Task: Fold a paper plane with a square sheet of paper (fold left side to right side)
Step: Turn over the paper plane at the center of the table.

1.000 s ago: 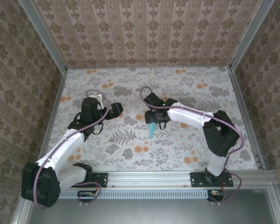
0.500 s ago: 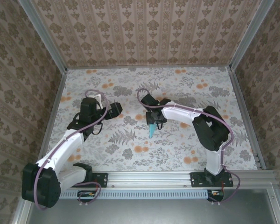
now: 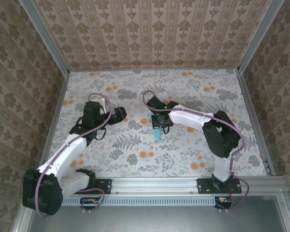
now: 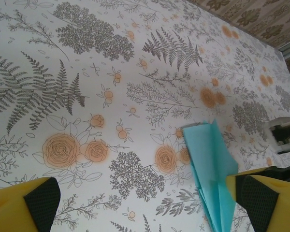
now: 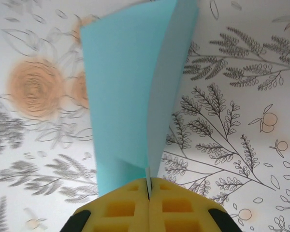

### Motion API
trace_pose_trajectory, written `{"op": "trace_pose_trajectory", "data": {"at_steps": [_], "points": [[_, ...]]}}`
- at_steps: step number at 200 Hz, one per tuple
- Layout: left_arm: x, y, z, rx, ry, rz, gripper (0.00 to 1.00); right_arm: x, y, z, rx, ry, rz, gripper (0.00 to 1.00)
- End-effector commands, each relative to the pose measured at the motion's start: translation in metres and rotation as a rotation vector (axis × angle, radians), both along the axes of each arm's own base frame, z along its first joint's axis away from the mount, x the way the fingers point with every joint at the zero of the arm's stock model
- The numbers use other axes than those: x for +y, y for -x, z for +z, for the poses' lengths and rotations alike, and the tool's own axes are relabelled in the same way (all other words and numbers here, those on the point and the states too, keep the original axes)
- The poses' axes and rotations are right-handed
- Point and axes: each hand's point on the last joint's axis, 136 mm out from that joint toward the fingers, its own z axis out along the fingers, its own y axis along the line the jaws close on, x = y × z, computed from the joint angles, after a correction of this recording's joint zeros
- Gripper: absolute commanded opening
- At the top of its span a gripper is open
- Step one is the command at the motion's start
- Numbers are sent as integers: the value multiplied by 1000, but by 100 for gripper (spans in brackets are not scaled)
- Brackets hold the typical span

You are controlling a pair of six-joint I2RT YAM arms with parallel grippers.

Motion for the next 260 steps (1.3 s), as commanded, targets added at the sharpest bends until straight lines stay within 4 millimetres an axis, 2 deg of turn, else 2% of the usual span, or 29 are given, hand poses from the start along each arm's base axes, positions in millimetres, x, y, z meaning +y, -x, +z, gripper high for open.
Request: {"op": "trace_pose_trajectory", "data": {"at_steps": [1, 35, 55, 72, 102, 127, 153, 206, 260], "points": [[3, 3, 8, -23, -10, -11, 100, 13, 7, 34, -34, -117, 34, 3], [5, 4, 12, -27, -20, -9, 100, 31, 14, 51, -34, -299, 46, 3], [6, 4, 13, -30, -20, -4, 100, 38, 18, 44, -13, -414, 34, 3], [7, 5, 14, -29, -19, 0, 100, 37, 21, 26, 20, -469, 12, 3], [6, 5, 14, -23, -12, -1, 100, 19, 21, -4, 45, -501, -52, 3], [6, 5, 15, -21, -9, 2, 100, 1, 23, -17, 46, -465, -82, 5], [6, 4, 16, -21, -6, 3, 100, -15, 26, -25, 47, -415, -96, 9], [5, 4, 15, -14, -2, 2, 100, -45, 29, -34, 37, -380, -149, 11], [3, 3, 15, -8, 3, 0, 100, -60, 32, -41, 46, -356, -163, 11]]}}
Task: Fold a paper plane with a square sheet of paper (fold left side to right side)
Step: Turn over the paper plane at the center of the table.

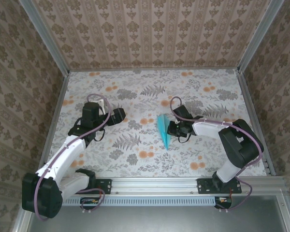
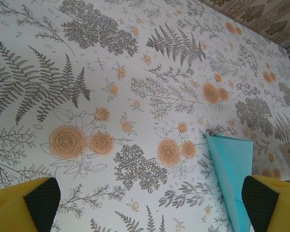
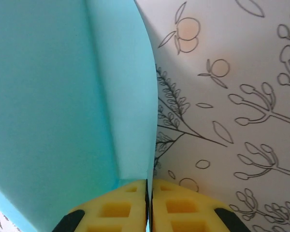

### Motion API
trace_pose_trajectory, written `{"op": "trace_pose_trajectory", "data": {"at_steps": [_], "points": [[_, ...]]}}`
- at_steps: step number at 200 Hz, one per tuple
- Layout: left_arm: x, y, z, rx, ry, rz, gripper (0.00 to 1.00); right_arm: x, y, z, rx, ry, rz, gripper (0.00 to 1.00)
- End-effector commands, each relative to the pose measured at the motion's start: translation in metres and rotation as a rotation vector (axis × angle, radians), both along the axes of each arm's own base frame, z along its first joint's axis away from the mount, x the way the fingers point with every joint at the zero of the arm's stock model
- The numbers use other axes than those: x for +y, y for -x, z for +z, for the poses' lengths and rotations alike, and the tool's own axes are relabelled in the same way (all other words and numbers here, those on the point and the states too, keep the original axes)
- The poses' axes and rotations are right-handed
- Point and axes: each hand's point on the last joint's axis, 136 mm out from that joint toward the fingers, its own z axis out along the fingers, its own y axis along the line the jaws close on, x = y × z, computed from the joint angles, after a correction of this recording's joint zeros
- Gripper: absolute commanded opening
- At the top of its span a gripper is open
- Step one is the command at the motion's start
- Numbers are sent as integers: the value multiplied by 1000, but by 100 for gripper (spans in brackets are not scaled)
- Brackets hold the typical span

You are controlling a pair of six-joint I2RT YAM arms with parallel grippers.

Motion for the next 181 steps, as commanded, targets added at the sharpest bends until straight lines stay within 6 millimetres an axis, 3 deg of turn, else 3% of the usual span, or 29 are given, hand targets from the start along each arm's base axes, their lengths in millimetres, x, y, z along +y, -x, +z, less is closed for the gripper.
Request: {"op": "trace_pose_trajectory", "data": {"at_steps": [1, 85, 136, 160, 181], "points": [[-1, -4, 14, -18, 13, -3, 100, -5, -4, 6, -41, 13, 6, 12], [-1, -5, 17, -24, 6, -7, 100, -13, -4, 30, -64, 77, 44, 22], [0, -6, 24, -47, -15, -16, 100, -26, -2, 71, -110, 176, 106, 31], [-2, -6, 30, -77, -13, -37, 100, -23, -2, 92, -146, 171, 130, 38], [-6, -6, 38, -97, 7, -50, 100, -23, 6, 98, -140, 175, 140, 47]]}}
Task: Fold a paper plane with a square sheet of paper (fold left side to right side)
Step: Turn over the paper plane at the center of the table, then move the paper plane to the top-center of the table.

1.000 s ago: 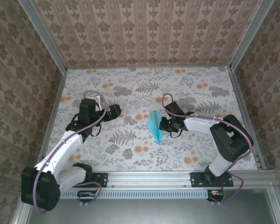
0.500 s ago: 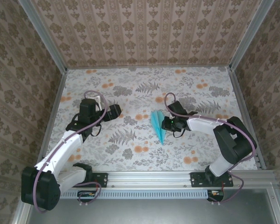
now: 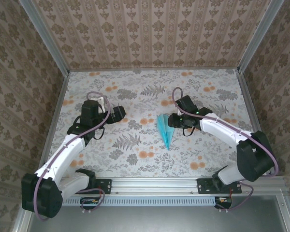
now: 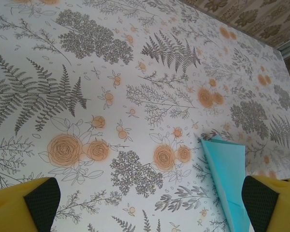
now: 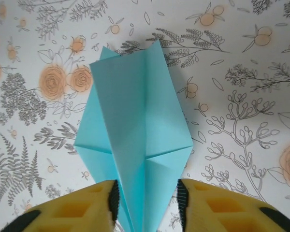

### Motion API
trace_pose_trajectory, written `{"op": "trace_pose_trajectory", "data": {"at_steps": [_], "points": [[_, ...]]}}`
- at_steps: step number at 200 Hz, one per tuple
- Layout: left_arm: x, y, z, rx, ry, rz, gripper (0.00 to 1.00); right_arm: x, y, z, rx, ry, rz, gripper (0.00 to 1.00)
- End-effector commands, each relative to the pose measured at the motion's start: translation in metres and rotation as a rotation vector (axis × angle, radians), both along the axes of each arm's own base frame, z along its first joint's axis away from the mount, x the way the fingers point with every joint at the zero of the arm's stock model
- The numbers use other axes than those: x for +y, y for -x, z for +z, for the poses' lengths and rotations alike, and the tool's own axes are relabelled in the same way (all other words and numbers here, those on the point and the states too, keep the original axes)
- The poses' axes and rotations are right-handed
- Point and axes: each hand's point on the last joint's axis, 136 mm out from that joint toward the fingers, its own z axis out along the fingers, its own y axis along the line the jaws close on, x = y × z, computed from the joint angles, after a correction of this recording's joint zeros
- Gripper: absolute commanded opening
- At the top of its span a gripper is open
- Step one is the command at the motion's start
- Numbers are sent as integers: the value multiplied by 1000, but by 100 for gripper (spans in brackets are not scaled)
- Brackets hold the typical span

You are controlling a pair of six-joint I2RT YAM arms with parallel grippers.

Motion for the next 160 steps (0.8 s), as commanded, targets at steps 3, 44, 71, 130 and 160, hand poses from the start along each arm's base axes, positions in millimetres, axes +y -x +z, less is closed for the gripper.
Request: {"op": "trace_pose_trajectory", "data": {"at_steps": [3, 44, 71, 130, 160], "points": [[-4, -3, 26, -77, 18, -36, 100, -8, 15, 10, 18, 55, 27, 48], [-8, -3, 29, -81, 28, -57, 100, 0, 28, 15, 28, 43, 45, 64], [-10, -2, 28, -81, 35, -70, 100, 9, 37, 3, 65, 61, 68, 68], [-10, 0, 28, -87, 29, -78, 100, 30, 44, -29, 140, 148, 131, 69], [-10, 1, 26, -79, 28, -76, 100, 36, 42, -42, 170, 173, 145, 65]]}}
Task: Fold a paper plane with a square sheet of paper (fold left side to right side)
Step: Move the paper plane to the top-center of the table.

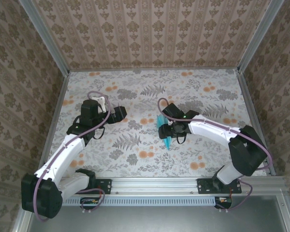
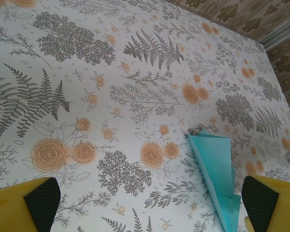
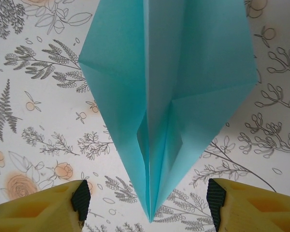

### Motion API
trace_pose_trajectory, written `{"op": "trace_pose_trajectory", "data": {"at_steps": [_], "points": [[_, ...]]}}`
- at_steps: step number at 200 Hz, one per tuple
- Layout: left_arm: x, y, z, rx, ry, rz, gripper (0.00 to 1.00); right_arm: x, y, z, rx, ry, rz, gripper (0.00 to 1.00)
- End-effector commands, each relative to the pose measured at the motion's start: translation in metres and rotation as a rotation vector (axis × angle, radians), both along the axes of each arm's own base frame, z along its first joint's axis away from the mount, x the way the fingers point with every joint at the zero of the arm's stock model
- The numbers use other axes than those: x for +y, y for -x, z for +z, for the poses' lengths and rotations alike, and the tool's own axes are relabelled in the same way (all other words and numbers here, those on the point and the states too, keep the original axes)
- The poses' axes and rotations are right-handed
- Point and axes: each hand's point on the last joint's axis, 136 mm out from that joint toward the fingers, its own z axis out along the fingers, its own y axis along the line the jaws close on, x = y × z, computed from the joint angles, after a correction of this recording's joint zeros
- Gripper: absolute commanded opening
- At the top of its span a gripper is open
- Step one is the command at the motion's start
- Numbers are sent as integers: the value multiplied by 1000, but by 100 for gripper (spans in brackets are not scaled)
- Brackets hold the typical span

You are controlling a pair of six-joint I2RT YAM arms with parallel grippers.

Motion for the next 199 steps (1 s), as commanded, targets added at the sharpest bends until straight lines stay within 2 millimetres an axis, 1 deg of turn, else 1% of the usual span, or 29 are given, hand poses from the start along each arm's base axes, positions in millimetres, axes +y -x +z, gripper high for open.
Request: {"op": "trace_pose_trajectory", "data": {"at_steps": [1, 14, 49, 78, 124, 179, 199], "points": [[-1, -2, 18, -58, 8, -16, 100, 1, -4, -4, 16, 40, -9, 65], [-1, -2, 18, -55, 8, -16, 100, 2, -4, -9, 27, 51, -8, 62], [0, -1, 18, -54, 1, -16, 100, -2, -6, -21, 42, 87, -31, 58], [-1, -1, 19, -58, 2, -25, 100, -2, -5, -30, 63, 98, -31, 51], [-3, 0, 20, -62, 8, -35, 100, 0, -7, -35, 68, 99, -30, 38], [-8, 2, 25, -76, 23, -73, 100, 6, -7, -44, 94, 82, -31, 28], [-9, 2, 25, -78, 25, -79, 100, 7, -7, -46, 97, 80, -31, 23]]}}
